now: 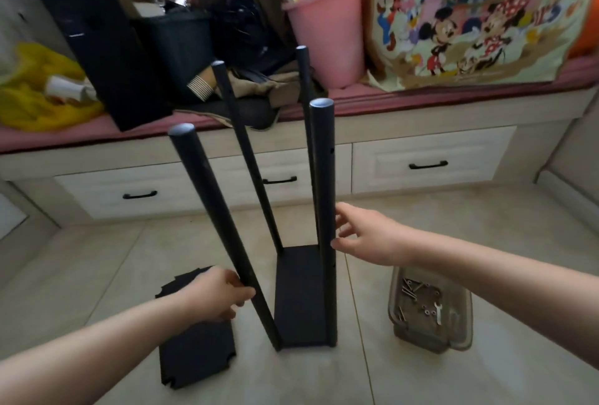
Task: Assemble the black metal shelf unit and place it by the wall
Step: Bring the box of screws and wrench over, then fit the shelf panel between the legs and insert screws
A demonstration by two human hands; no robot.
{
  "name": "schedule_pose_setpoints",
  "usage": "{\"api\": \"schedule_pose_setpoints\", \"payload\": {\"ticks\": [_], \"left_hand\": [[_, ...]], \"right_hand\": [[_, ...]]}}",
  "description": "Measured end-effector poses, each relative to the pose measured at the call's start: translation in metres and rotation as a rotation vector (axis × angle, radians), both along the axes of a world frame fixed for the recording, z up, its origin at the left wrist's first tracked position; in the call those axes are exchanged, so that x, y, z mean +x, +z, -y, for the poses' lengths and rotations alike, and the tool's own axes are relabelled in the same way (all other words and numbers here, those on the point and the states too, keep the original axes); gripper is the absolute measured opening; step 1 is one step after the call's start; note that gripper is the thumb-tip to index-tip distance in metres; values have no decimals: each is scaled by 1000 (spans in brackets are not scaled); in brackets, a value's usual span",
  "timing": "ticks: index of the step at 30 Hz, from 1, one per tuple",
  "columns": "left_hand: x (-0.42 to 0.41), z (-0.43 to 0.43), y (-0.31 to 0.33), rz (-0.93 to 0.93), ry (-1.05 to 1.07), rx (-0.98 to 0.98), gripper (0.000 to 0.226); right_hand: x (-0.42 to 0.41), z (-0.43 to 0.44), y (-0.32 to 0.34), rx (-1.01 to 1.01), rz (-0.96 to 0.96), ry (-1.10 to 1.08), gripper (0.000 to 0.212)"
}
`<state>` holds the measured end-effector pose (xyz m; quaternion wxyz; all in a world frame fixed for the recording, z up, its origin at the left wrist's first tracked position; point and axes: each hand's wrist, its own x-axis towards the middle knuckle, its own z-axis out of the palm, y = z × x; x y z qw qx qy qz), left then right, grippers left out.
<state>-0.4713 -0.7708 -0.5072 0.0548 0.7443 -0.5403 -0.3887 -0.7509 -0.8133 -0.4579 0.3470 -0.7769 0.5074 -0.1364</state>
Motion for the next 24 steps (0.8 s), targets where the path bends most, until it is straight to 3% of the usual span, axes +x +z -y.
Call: {"api": "schedule_pose_setpoints", "payload": {"ticks": [4, 10, 17, 24], "left_hand": [[-6, 1, 16, -68, 72, -204, 24], [-12, -8, 21, -159, 101, -515, 19], [-9, -17, 21, -234, 91, -537, 19], [3, -17, 28, -249, 68, -543, 34]], "right_hand": [[7, 4, 5, -28, 50, -47, 26], [12, -2, 1, -64, 56, -102, 16], [17, -27, 1, -100, 32, -147, 10], [24, -59, 5, -137, -16, -123, 12]]}}
